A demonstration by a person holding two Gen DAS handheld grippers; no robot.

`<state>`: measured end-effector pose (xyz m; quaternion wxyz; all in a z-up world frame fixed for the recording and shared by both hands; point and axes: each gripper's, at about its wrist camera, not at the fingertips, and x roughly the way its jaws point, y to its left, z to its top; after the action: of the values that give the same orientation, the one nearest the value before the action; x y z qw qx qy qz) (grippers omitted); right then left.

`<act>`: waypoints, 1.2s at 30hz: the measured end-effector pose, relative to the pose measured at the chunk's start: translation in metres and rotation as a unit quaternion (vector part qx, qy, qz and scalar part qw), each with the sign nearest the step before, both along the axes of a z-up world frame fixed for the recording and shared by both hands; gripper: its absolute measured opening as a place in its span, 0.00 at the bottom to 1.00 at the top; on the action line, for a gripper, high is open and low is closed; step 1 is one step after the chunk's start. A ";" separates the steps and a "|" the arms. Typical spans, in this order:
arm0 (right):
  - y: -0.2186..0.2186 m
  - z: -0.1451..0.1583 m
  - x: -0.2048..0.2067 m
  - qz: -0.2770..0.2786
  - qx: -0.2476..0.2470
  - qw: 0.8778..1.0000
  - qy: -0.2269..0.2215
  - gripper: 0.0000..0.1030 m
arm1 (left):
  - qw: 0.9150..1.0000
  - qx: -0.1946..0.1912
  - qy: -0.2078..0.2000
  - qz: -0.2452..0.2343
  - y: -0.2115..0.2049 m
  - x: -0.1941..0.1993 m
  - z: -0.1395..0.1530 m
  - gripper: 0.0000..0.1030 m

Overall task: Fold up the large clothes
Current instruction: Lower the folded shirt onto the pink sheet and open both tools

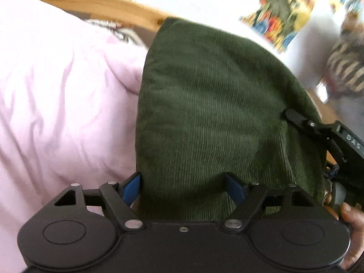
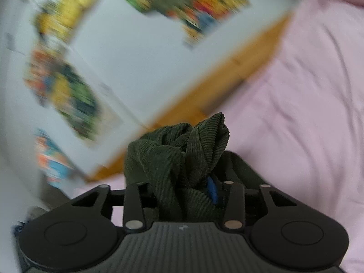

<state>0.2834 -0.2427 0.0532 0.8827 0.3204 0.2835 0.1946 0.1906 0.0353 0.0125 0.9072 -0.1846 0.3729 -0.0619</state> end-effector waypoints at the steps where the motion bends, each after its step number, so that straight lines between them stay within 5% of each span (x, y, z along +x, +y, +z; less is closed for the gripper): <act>1: -0.007 -0.012 0.007 -0.015 -0.025 0.999 0.028 0.52 | 1.000 0.014 0.008 0.001 -0.005 0.007 -0.008 0.78; 3: -0.019 -0.024 0.009 -0.031 -0.066 0.996 0.046 0.55 | 0.999 0.035 -0.001 0.002 -0.015 0.011 -0.021 0.83; 7: -0.038 -0.024 -0.009 -0.025 -0.121 0.992 0.030 0.79 | 0.999 0.038 -0.005 0.011 -0.028 0.011 -0.030 0.96; 15: -0.033 0.005 -0.074 -0.015 -0.174 0.984 -0.034 0.97 | 0.998 0.038 0.004 0.047 -0.036 -0.004 -0.024 0.99; 28: -0.015 0.074 -0.198 -0.043 -0.205 0.964 -0.162 1.00 | 0.989 0.112 -0.085 0.042 -0.071 -0.110 0.038 0.99; 36: -0.010 0.082 -0.264 -0.044 -0.236 0.951 -0.196 1.00 | 0.979 0.162 -0.112 0.054 -0.075 -0.179 0.043 0.99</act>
<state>0.0191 -0.2531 0.1349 0.9790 0.0703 0.1281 0.1423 0.0116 -0.0394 0.0555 0.9630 -0.0471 0.2640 0.0277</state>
